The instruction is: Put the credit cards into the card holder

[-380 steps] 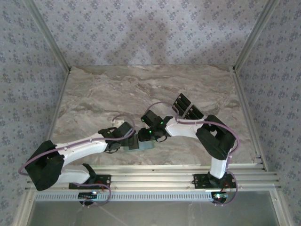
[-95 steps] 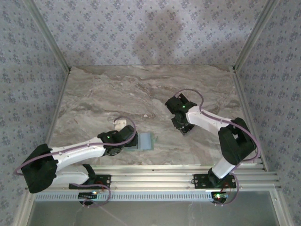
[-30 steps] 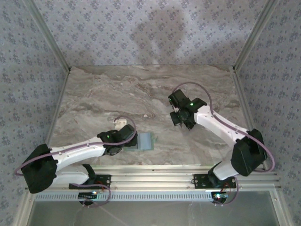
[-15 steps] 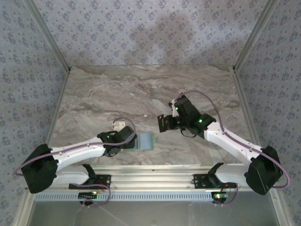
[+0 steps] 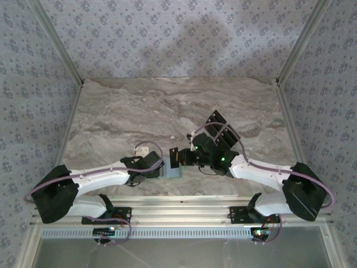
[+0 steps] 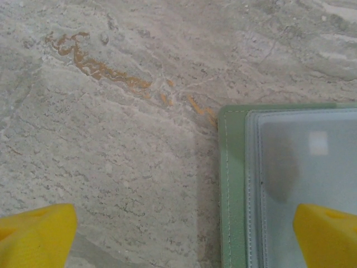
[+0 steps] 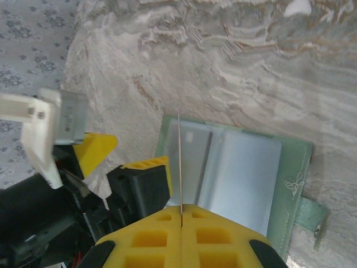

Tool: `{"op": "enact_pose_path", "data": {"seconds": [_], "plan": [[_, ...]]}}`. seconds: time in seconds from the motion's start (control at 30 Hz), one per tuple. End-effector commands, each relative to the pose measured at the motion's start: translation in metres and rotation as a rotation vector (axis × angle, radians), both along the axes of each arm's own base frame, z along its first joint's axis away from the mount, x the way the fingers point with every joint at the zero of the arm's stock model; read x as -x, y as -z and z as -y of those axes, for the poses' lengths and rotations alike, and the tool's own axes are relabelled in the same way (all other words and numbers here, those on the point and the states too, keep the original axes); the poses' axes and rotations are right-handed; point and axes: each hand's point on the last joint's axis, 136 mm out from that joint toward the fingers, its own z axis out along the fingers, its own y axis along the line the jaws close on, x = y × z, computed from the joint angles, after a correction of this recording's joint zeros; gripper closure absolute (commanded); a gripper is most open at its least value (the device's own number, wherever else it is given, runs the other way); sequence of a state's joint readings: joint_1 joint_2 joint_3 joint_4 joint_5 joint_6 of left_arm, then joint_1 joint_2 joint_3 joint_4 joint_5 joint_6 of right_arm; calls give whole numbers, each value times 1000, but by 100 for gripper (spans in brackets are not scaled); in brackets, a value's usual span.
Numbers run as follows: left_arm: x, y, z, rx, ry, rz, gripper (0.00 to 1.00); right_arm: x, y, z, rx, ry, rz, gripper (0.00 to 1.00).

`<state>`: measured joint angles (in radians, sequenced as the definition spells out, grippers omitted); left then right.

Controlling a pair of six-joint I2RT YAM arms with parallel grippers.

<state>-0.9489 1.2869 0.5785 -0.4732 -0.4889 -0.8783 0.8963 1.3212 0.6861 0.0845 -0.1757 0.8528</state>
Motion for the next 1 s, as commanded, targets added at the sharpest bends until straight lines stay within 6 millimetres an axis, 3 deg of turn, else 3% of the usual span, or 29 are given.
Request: {"op": "enact_pose_path", "data": {"seconds": [0.0, 0.5, 0.97], "plan": [[5, 8, -15, -48, -42, -16, 0, -5, 2, -13, -65, 34, 2, 100], [11, 17, -22, -49, -71, -30, 0, -4, 30, -30, -90, 69, -20, 100], [12, 18, -24, -46, -81, -28, 0, -1, 57, -33, -78, 95, -30, 100]]}}
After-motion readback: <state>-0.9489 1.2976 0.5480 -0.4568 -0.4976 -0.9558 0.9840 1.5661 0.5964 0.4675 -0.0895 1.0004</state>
